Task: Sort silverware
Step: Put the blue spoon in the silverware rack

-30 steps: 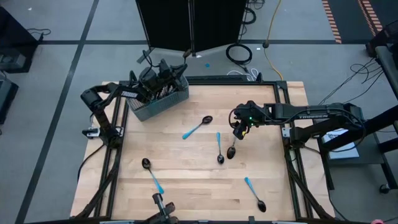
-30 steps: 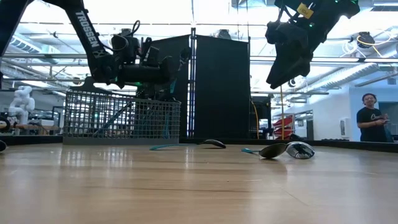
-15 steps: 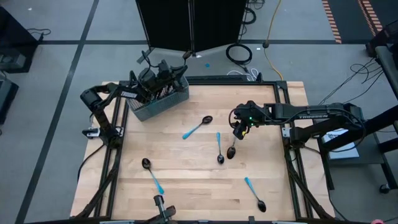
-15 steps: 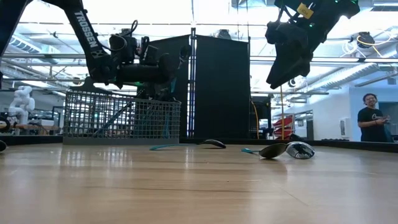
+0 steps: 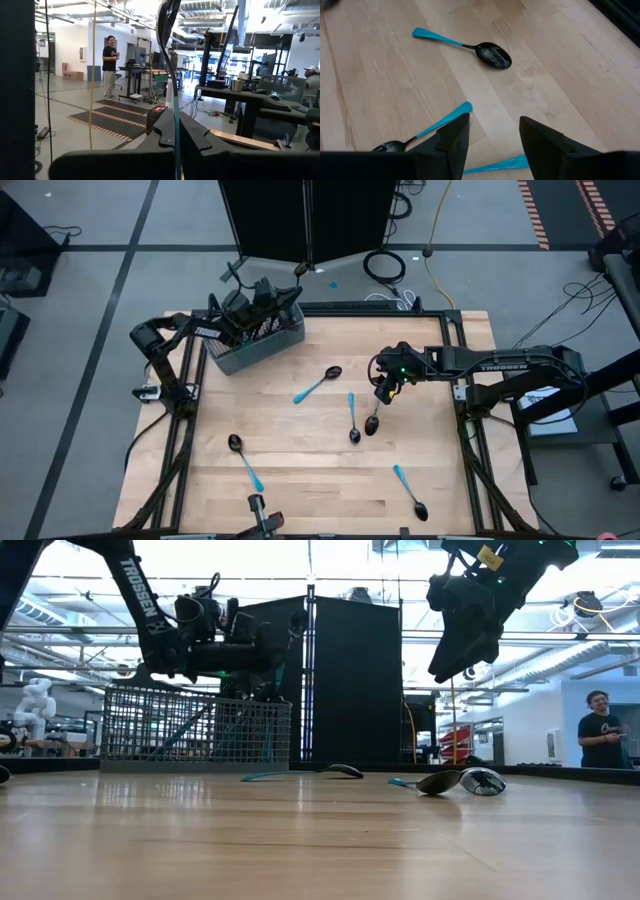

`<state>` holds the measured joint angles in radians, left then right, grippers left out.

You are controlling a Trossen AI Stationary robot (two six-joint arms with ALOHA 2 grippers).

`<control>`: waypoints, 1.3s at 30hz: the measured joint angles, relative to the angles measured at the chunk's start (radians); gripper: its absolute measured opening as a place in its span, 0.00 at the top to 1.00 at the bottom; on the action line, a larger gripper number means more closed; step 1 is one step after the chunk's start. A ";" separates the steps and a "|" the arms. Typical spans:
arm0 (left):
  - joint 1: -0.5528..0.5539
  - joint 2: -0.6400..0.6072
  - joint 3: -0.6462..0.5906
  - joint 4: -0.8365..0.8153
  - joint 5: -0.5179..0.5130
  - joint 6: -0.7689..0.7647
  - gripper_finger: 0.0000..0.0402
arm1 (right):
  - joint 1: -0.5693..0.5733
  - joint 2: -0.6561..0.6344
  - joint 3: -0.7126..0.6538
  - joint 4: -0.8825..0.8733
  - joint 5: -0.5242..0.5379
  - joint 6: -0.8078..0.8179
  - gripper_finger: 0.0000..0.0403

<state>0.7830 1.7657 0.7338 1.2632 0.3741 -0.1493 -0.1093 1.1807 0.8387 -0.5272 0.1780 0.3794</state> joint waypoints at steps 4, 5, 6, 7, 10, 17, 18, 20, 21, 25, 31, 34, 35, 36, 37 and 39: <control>0.000 0.001 -0.002 0.014 0.016 0.000 1.00 | 0.000 0.000 0.000 0.000 0.000 0.000 0.59; 0.000 0.001 -0.002 0.015 0.019 -0.001 1.00 | 0.000 0.000 0.000 0.000 0.000 0.000 0.59; 0.000 0.001 -0.002 0.015 0.022 -0.002 1.00 | 0.000 0.000 0.000 0.000 0.000 0.000 0.59; 0.000 0.001 -0.002 0.016 0.026 -0.002 1.00 | 0.000 0.000 0.000 0.000 0.000 0.000 0.59; 0.000 0.001 -0.002 0.018 0.043 -0.002 1.00 | 0.000 0.000 0.000 0.000 0.003 -0.001 0.59; 0.000 0.001 -0.002 0.042 0.072 -0.002 1.00 | 0.000 0.000 0.000 0.001 0.005 0.000 0.59; 0.000 0.001 -0.002 0.042 0.072 -0.002 1.00 | 0.000 0.000 0.000 0.001 0.005 0.000 0.59; -0.001 0.001 -0.002 0.044 0.072 -0.002 1.00 | 0.000 0.000 0.000 0.001 0.005 0.000 0.59; -0.001 0.001 -0.002 0.044 0.072 -0.002 1.00 | 0.000 0.000 0.000 0.001 0.005 0.000 0.59; 0.000 0.001 -0.001 0.046 0.097 -0.002 1.00 | 0.000 0.000 0.000 0.001 0.005 0.000 0.59; -0.001 0.001 -0.001 0.047 0.102 -0.002 1.00 | 0.000 0.000 0.000 0.001 0.004 0.001 0.59; -0.001 0.001 -0.001 0.046 0.102 -0.002 1.00 | 0.000 0.000 0.000 0.032 0.004 -0.001 0.59; -0.001 0.001 -0.001 0.047 0.102 -0.002 1.00 | -0.001 0.001 0.000 0.072 0.002 -0.011 0.59; 0.000 0.001 -0.001 0.046 0.102 -0.002 1.00 | -0.003 0.001 0.000 0.121 -0.004 -0.029 0.59; 0.000 0.001 -0.001 0.046 0.102 -0.002 1.00 | -0.009 0.001 0.000 0.181 -0.019 -0.055 0.59; 0.000 0.001 -0.001 0.046 0.102 -0.002 1.00 | -0.029 0.001 0.000 0.299 -0.084 -0.106 0.59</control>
<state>0.7826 1.7662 0.7330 1.3096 0.4760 -0.1513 -0.1379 1.1812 0.8383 -0.2277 0.0939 0.2732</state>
